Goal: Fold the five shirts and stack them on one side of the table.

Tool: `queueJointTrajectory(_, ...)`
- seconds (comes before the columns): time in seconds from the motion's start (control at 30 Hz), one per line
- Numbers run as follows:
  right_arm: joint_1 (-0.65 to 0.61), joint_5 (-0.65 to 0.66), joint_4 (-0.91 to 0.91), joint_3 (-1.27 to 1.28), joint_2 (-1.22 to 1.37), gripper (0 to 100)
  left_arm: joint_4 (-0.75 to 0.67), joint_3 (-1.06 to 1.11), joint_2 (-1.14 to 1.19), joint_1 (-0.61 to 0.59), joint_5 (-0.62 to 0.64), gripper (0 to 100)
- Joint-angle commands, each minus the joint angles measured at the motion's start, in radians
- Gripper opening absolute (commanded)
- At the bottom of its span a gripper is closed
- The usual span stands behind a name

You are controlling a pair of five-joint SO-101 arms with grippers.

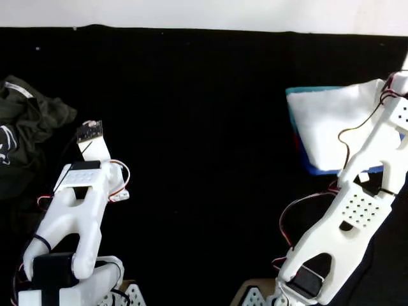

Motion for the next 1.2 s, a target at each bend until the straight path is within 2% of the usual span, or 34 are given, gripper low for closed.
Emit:
queueJointTrajectory(0.0, -0.039, -0.037, 0.004, -0.108, -0.054, 21.8, -0.014, 0.008, -0.001, -0.012, -0.006, 1)
queueJointTrajectory(0.1, -0.077, -0.031, 0.018, -0.108, -0.05, 0.1, -0.014, 0.008, -0.001, -0.012, -0.006, 1)
queueJointTrajectory(0.17, -0.09, 0.009, 0.036, -0.11, -0.03, 3.5, -0.014, 0.008, -0.001, -0.012, -0.006, 1)
queueJointTrajectory(0.4, -0.044, 0.018, 0.038, -0.119, 0.108, 1.9, -0.014, 0.008, -0.001, -0.012, -0.006, 1)
queueJointTrajectory(0.63, 0.036, 0.018, -0.128, -0.12, 0.251, 1.9, -0.014, 0.008, -0.001, -0.012, -0.006, 1)
queueJointTrajectory(0.87, 0.035, 0.014, -0.143, -0.137, 0.271, 1.9, -0.014, 0.008, -0.001, -0.012, -0.006, 1)
queueJointTrajectory(0.93, 0.036, 0.012, -0.116, -0.214, 0.271, 2.8, -0.014, 0.008, -0.001, -0.012, -0.006, 1)
queueJointTrajectory(1.1, 0.028, 0.012, 0.085, -0.444, 0.259, 18.6, -0.014, 0.008, -0.001, -0.012, -0.006, 1)
queueJointTrajectory(1.17, 0.027, 0.014, 0.139, -0.43, 0.199, 20.5, -0.014, 0.008, -0.001, -0.012, -0.006, 1)
